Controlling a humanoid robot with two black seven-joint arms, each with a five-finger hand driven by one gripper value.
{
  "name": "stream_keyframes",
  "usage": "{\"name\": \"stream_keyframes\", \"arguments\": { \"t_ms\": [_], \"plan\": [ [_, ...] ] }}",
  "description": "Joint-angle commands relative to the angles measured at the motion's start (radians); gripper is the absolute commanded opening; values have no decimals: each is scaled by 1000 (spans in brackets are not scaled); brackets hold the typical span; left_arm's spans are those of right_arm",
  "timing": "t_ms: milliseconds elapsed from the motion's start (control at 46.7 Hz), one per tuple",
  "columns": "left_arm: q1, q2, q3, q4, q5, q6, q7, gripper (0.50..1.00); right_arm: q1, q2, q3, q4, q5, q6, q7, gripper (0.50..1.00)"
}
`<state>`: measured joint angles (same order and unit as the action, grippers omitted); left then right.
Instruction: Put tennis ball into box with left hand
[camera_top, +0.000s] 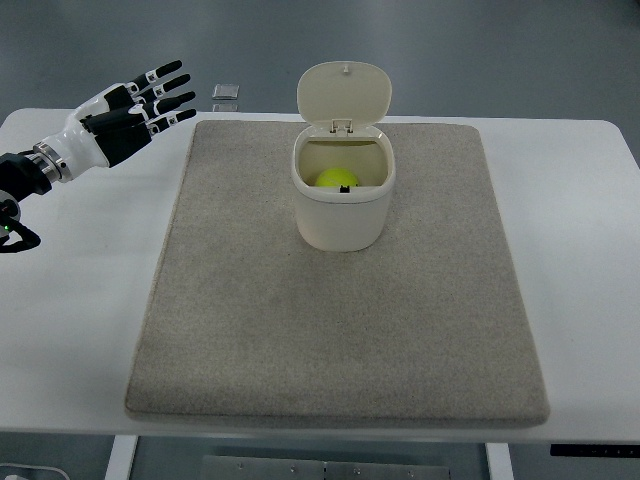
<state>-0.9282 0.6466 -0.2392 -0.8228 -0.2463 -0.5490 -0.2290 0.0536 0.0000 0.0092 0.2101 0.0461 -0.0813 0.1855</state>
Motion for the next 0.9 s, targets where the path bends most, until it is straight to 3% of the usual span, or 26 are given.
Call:
{"name": "stream_keyframes", "arguments": {
  "t_ms": [0, 236, 879],
  "plan": [
    [-1, -4, -2, 16, -67, -5, 59, 999, 0, 0, 0, 0, 0, 0, 0, 938],
    [2, -7, -23, 19, -126, -5, 99, 999, 2, 0, 0, 0, 0, 0, 0, 938],
    [2, -4, -26, 11, -126, -8, 97, 999, 0, 0, 8, 15, 8, 9, 0, 938]
  ]
}}
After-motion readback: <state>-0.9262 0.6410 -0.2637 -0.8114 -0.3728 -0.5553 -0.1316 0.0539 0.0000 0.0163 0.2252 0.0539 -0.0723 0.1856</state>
